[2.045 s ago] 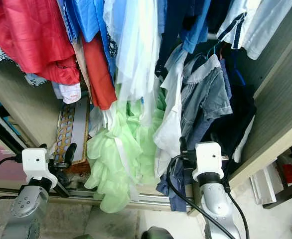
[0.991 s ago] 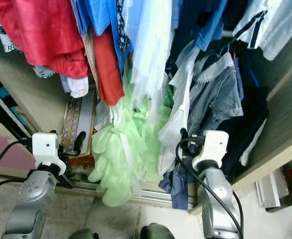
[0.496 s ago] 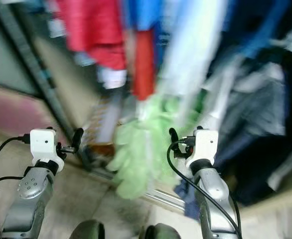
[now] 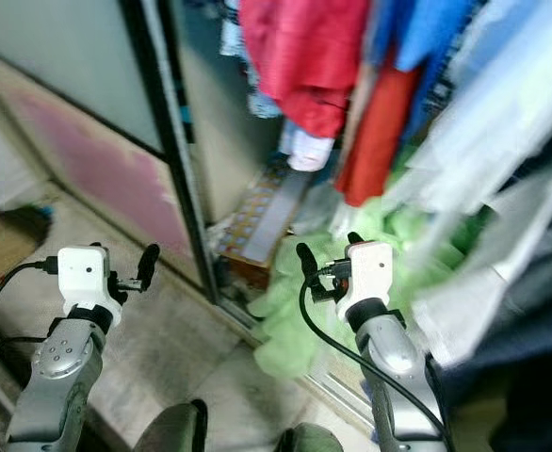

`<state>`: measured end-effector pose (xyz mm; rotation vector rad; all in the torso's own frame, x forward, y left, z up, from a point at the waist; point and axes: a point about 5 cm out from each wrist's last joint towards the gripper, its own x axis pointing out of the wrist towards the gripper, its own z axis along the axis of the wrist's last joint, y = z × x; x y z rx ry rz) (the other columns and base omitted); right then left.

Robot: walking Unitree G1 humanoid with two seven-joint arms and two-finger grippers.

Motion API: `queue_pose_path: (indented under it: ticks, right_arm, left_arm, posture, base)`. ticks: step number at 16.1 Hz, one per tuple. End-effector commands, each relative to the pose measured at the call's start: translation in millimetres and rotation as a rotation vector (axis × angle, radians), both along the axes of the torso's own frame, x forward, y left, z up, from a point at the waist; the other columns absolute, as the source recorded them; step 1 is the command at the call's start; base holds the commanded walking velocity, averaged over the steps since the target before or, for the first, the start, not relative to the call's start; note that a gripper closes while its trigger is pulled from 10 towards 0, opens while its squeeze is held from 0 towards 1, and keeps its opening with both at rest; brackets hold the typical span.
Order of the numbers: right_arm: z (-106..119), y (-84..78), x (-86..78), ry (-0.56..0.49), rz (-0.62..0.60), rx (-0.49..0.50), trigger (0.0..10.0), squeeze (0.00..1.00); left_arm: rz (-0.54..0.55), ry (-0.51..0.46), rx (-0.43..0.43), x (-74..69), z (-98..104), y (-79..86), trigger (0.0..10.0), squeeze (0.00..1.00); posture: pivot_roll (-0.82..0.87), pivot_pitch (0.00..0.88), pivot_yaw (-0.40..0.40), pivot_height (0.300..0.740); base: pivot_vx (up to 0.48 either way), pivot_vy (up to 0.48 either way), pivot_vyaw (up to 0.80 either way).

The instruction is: Clean up the room

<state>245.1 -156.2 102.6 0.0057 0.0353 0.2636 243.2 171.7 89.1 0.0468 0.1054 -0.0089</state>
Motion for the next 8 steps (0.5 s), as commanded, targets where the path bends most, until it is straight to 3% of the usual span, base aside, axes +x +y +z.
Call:
queue_pose_path:
  ticks: [1,8]
  right_arm:
    - [-2.0,-1.3,1.8,0.013,0.003,0.006,10.0,0.00]
    - [-3.7,-4.3,1.7,0.016,-0.004,0.000,10.0,0.00]
  left_arm:
    - [0.035,-0.004,0.000,-1.8,1.2,5.0,10.0,0.00]
    - [0.050,-0.024,-0.008,2.2,7.3,2.2,10.0,0.00]
  posture:
    - [-0.04,0.090,-0.051,0.740]
    - [-0.03,0.076,-0.051,0.740]
  base:
    - [0.000,0.000,0.80]
    - [0.000,0.000,0.80]
